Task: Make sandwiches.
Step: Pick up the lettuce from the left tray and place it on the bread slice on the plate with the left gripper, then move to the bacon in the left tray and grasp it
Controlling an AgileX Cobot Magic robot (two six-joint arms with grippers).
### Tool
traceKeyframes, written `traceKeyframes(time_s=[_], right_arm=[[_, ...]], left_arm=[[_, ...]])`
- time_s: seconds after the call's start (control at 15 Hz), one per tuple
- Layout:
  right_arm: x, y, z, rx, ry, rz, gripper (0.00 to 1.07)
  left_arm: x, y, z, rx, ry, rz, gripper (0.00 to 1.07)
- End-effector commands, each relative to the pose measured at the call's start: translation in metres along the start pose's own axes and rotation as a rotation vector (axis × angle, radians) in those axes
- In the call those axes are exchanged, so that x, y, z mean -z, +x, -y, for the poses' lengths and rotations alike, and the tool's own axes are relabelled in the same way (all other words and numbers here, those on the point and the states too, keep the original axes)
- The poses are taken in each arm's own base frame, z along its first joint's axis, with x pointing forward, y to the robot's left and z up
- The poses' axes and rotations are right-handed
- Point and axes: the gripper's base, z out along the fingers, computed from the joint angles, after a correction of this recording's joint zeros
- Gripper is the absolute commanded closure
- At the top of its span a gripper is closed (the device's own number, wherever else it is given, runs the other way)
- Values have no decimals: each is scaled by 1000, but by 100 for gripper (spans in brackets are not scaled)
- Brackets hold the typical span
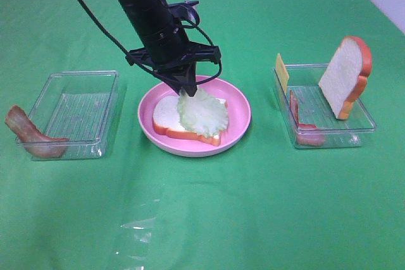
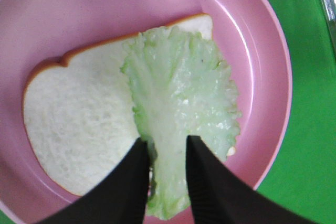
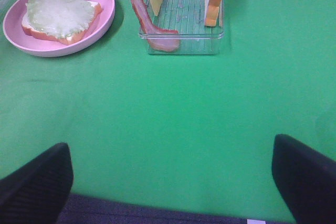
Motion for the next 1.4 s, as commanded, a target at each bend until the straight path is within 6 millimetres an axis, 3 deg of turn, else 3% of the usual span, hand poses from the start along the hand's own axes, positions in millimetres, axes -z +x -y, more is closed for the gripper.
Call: traceKeyframes(time_s=[0.07,0.13,0.2,0.73,1.0,1.07,1.2,1.4], right_arm=[[1,2,0,-2,3,27,9],[1,2,0,-2,3,27,9],[1,2,0,-2,3,27,9],[1,2,0,-2,3,27,9],[1,2,0,-2,3,27,9],[1,2,0,-2,3,27,9],[1,2,0,-2,3,27,9],[1,2,0,-2,3,27,9]], left_arm=[[0,0,1,6,7,-4,37],[1,0,1,5,5,-9,13],[3,0,1,2,0,-2,5],[51,-13,9,-91,-99,8,5],[80,-17,-8,-44,-146,54,5],[100,-16,-20,-19,-155,79,5],[113,-13,-31,-2,-167,89,6],[137,4,-64,52,-250,70,6]])
